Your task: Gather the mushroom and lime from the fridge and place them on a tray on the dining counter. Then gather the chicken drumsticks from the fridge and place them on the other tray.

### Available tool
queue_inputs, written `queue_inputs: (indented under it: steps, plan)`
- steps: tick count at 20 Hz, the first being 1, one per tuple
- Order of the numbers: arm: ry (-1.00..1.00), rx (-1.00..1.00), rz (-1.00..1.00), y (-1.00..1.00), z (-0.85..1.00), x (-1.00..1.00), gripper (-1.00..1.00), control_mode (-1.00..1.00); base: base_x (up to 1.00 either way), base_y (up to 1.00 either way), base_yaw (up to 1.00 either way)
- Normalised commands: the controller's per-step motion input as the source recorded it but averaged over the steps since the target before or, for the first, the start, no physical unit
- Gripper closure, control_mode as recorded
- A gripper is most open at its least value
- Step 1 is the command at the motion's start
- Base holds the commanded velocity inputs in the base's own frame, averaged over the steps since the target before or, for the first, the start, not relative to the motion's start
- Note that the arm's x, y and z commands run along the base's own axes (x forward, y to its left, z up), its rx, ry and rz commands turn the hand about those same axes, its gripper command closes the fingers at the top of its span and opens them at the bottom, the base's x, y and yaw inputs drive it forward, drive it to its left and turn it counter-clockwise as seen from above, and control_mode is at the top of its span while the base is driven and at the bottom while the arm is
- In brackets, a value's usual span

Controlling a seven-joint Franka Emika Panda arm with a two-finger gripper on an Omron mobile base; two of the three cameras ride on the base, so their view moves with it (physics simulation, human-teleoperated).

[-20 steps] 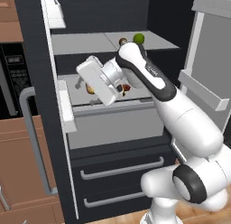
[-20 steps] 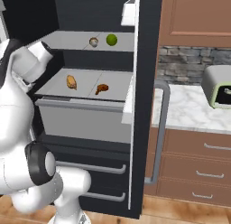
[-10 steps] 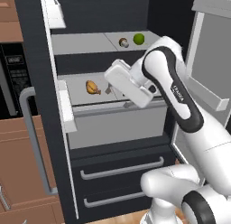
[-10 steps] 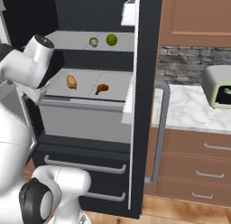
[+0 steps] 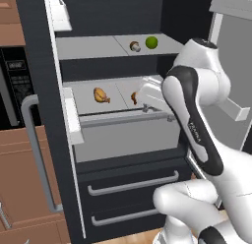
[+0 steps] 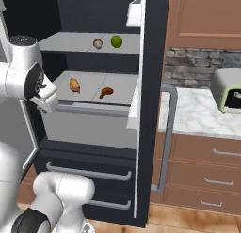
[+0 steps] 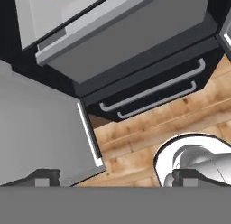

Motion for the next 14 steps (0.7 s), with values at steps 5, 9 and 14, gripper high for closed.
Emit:
queue_inputs:
  steps: [5, 9, 14]
  plan:
    - [-0.04, -0.27, -0.12, -0.5, -0.64, -0.72, -1.0, -1.0, 0.0, 0.0, 0.0]
    - [-0.04, -0.22, -0.03, -0.5, -0.62, -0.68, -1.0, -1.0, 0.0, 0.0, 0.0]
    - [-0.05, -0.15, 0.06, -0.31, -0.17, -0.4, -1.0, -1.0, 0.0, 0.0, 0.0]
